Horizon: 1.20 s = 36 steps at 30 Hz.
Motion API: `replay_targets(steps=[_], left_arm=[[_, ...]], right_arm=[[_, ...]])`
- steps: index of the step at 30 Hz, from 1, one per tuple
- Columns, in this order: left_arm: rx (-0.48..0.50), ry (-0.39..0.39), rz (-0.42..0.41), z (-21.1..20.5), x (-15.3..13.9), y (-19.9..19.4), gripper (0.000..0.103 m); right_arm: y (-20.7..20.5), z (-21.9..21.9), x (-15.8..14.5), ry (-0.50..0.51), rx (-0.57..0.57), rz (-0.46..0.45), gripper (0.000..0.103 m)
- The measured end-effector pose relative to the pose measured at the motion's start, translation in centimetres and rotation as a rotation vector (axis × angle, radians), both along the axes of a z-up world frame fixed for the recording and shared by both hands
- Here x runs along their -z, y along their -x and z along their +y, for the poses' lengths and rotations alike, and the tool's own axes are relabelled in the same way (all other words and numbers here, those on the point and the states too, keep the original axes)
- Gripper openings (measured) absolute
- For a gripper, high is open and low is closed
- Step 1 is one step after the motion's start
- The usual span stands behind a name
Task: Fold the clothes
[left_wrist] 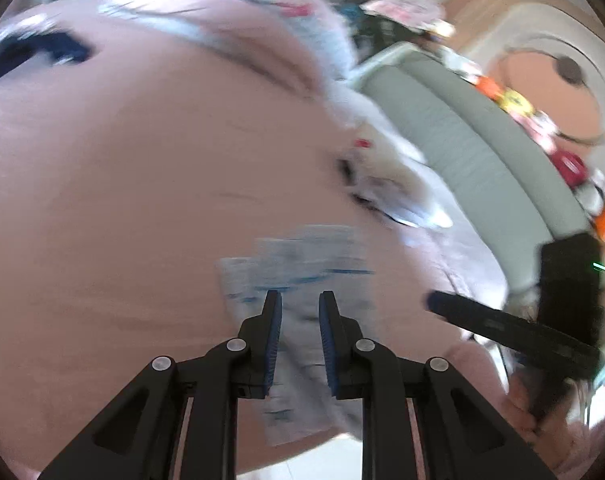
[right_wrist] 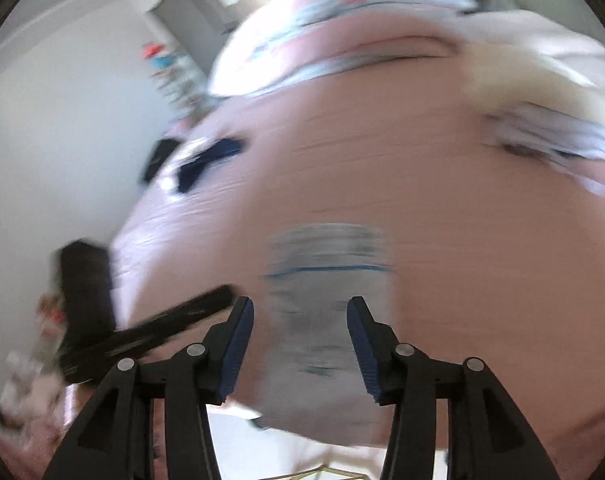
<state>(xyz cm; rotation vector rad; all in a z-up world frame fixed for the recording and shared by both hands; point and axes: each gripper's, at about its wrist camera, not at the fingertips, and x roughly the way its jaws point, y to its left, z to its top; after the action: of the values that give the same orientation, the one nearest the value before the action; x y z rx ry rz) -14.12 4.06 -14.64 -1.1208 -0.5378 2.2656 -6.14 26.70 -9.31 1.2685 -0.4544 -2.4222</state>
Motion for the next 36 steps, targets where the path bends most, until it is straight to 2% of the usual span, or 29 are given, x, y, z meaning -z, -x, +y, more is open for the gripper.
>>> replay_targets(steps=[3,5,6,8,11,13,15,16,18,20,21,23,26,29,33,36], left_arm=[[0.127,0.004,0.012,3.1,0.0,-0.4,0.017],[0.195,0.065,-0.032,5.4,1.1,-0.4,0.017],[0.202,0.122,-0.063,6.2,1.9,-0.3,0.017],[0.156,0.305,-0.116,6.8,3.7,0.1,0.017],[0.068,0.387,-0.102,5.6,3.9,0.5,0.017],[0.000,0.434,-0.082,4.6,3.5,0.8,0.017],[-0.052,0.485,-0.063,3.7,3.1,1.2,0.017],[-0.076,0.444,-0.058,3.0,2.6,1.1,0.017],[-0.097,0.324,-0.025,2.0,1.5,0.5,0.016],[-0.037,0.216,0.018,2.2,0.7,-0.4,0.017],[0.012,0.211,0.018,3.1,0.8,-0.3,0.017],[0.086,0.244,0.006,5.0,1.7,0.4,0.017],[0.116,0.338,-0.035,6.6,3.6,2.9,0.017],[0.111,0.363,-0.045,7.0,4.3,5.5,0.017],[0.105,0.406,-0.033,6.8,4.3,6.7,0.017],[0.073,0.373,-0.072,5.8,4.5,6.3,0.017]], right_arm=[[0.2,1.9,3.3,-0.060,0.049,-0.115,0.048],[0.2,1.3,4.9,-0.059,0.033,-0.151,0.048],[0.3,0.8,5.7,-0.060,0.024,-0.165,0.048],[-0.1,1.1,6.5,-0.081,0.012,-0.188,0.048],[0.3,-0.4,7.3,-0.058,-0.011,-0.194,0.048],[1.2,-2.4,7.5,-0.078,-0.046,-0.196,0.048],[1.7,-4.5,7.1,-0.158,-0.077,-0.177,0.050],[1.8,-5.3,6.8,-0.203,-0.083,-0.167,0.050],[1.3,-4.7,5.7,-0.187,-0.071,-0.147,0.050],[0.4,-2.8,4.4,-0.148,-0.028,-0.120,0.050],[0.0,-1.5,3.9,-0.144,0.001,-0.118,0.051],[-0.8,0.3,3.8,-0.152,0.042,-0.134,0.051],[-1.5,2.0,5.0,-0.152,0.042,-0.199,0.050],[-1.9,2.0,5.9,-0.144,0.027,-0.230,0.050],[-1.3,0.2,6.4,-0.116,-0.022,-0.228,0.050],[-0.6,-2.0,7.3,-0.147,-0.070,-0.223,0.050]])
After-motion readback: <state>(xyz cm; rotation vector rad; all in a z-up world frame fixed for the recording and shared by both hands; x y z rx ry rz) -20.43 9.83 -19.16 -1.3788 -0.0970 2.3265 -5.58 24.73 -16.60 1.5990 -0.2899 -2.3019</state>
